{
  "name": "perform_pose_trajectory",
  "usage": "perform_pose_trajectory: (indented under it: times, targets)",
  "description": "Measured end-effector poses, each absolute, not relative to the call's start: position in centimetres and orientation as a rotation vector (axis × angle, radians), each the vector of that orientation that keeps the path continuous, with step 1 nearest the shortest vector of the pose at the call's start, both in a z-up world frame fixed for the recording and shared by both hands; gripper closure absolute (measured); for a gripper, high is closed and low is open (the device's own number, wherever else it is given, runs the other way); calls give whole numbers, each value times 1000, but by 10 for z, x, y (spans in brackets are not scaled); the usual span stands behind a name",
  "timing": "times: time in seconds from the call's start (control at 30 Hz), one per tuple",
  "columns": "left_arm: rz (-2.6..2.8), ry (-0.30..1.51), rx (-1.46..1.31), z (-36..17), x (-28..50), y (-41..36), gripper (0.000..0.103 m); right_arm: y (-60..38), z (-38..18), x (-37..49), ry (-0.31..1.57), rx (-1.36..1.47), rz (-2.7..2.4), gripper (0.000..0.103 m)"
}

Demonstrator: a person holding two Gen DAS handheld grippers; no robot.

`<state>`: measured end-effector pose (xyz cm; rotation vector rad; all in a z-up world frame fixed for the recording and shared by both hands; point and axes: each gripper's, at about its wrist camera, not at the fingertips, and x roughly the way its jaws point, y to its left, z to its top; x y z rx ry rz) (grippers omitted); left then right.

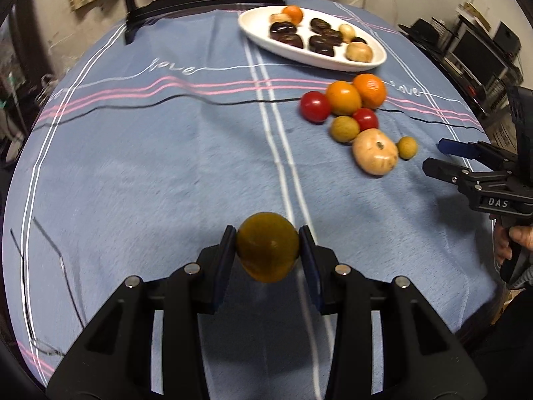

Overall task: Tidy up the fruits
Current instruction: 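Grasp a small yellow fruit with the right tool while the left tool holds its fruit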

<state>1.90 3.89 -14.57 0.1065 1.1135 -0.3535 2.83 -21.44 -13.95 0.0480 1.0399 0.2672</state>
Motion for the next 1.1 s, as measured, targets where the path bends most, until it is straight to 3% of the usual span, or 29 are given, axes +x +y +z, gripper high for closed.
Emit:
perform_pose_trajectory:
  times: [0.37,0.5,0.67,0.83,1.1]
  targets:
    - [-304,1130,73,-149,15,54,64,-194,-144,48,1027,-20,313,36]
    - [-314,1133,76,-150,16,52,64,-194,-151,54,1040,-26,285,52]
    - [-328,1132,78,-150,19,50,64,-194,-153,52,1018,-24,262,57]
    - [-358,1130,87,-150,25,47,64,-194,-153,40,998,-29,236,69]
    - [-456,1120,136,-151,29,48,63,-191,-158,21,928,-15,180,70]
